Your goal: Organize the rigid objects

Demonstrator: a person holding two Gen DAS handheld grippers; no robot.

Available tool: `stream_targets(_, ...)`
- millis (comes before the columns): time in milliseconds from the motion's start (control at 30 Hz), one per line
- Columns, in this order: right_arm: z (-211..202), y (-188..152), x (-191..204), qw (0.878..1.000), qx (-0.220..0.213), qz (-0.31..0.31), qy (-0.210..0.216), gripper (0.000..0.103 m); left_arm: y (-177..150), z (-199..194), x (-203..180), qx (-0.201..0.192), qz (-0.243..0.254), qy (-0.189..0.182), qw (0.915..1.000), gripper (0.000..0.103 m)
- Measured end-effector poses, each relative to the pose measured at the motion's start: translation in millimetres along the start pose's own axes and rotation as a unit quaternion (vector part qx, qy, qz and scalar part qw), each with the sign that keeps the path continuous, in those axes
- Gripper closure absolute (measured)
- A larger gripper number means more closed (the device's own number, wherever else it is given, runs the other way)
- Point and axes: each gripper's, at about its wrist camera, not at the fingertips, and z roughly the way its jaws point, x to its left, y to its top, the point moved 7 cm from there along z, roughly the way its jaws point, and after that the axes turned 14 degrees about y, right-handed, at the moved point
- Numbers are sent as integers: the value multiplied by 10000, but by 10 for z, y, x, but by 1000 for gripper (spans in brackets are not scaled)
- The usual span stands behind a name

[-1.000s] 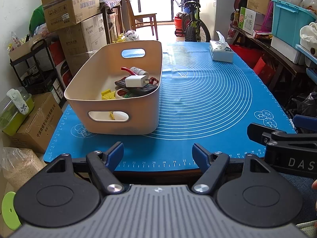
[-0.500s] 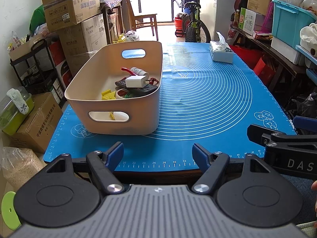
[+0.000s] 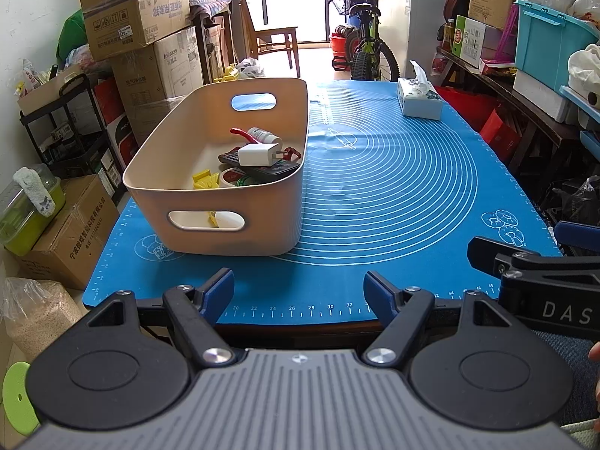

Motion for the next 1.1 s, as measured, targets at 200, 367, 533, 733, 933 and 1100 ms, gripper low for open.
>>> stream_targets(200, 2, 2, 2, 10000, 2, -2, -1, 3, -1, 1, 5, -2, -4, -1, 10000, 27)
stream_targets(367, 2, 5, 2, 10000, 3, -3, 0, 3, -2, 2, 6, 0, -4, -3, 10000, 27)
stream_targets(533, 1, 6, 1, 10000, 5, -3, -1, 3, -2, 1, 7, 0, -5, -3, 10000, 27)
stream_targets(733, 0, 3, -1, 10000, 10, 1, -1, 3, -2, 0, 9, -1, -6, -2, 10000, 27)
stream_targets(933, -5, -6, -10, 10000, 11, 5, -3, 3, -2, 1, 10, -5, -6, -3, 10000, 27)
stream_targets(1100, -11, -59, -45, 10000, 23, 30, -16, 3, 10, 1, 23, -2, -10, -4, 10000, 27)
